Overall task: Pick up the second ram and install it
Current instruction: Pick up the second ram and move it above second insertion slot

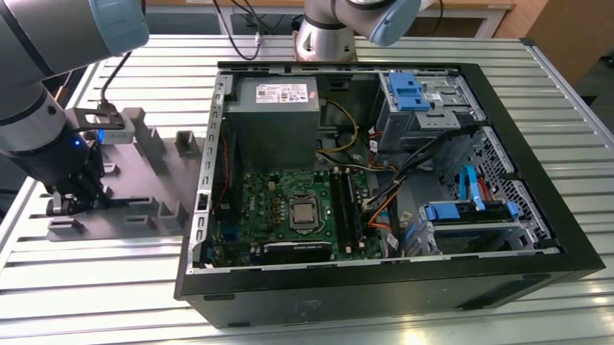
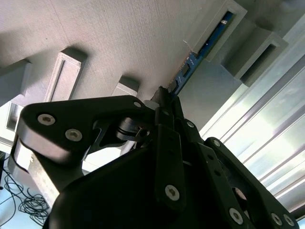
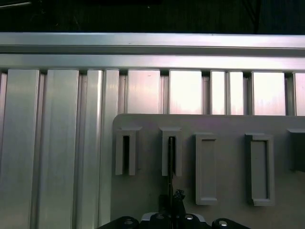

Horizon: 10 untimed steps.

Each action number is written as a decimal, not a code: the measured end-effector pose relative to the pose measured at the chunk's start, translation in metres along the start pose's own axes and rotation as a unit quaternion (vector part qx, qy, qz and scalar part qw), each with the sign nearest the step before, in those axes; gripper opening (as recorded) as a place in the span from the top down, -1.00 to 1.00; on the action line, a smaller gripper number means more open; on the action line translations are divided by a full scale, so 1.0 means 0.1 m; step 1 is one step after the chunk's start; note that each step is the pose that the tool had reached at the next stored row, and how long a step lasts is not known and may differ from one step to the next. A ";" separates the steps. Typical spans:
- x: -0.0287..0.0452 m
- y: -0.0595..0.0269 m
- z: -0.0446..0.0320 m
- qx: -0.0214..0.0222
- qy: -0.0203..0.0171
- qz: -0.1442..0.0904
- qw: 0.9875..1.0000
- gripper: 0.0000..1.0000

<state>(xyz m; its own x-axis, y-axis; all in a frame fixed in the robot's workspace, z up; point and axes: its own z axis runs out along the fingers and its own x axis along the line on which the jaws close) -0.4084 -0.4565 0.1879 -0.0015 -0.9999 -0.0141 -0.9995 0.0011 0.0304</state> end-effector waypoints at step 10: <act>0.000 0.001 -0.034 0.000 0.000 0.000 1.000 0.73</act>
<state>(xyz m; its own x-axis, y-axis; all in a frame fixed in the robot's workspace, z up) -0.4084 -0.4565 0.1912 -0.0014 -0.9999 -0.0141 -0.9996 0.0010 0.0297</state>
